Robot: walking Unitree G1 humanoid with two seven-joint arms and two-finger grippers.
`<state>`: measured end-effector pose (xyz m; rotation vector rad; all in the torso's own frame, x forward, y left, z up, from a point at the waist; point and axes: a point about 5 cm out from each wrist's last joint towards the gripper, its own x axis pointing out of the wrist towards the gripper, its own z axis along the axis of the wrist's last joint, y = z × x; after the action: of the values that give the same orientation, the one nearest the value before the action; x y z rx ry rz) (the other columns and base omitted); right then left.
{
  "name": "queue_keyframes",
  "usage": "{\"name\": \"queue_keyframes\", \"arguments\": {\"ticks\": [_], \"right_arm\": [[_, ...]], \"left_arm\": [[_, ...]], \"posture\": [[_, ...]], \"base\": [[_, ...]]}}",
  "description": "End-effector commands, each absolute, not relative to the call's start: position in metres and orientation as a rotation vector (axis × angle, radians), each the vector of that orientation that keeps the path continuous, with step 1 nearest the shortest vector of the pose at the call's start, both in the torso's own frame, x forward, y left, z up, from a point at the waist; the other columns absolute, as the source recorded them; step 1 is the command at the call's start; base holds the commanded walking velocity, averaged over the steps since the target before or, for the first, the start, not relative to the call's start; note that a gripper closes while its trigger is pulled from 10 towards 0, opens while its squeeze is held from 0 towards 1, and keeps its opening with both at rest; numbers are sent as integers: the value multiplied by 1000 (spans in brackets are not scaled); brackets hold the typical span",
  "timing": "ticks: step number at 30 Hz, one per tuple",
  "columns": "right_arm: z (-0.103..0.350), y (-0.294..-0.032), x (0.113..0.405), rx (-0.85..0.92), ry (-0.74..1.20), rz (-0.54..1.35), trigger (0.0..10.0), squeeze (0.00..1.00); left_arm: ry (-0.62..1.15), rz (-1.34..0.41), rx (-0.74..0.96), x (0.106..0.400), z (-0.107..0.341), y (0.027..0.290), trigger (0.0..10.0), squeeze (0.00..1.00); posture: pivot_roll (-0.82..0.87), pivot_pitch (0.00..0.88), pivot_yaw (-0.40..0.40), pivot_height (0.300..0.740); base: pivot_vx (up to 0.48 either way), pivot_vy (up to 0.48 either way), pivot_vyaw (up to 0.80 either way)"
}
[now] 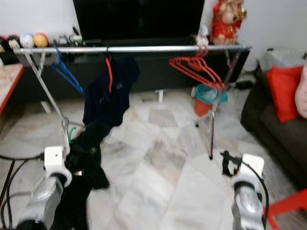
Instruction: Hang hanger
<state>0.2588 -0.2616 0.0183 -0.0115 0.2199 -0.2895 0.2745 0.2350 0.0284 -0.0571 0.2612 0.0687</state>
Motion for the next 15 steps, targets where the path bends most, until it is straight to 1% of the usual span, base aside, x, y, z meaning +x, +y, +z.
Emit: {"name": "queue_keyframes", "arguments": {"ticks": [1,15], "right_arm": [[18,-270,255,-26,230,-306,10000,0],[14,-262,252,-10,234,-297,10000,0]], "left_arm": [[217,53,-44,281,37,231,10000,0],[225,19,-27,283,38,231,10000,0]], "posture": [[-25,0,-5,740],[-48,0,33,740]], "base": [[412,0,0],[417,0,0]]}}
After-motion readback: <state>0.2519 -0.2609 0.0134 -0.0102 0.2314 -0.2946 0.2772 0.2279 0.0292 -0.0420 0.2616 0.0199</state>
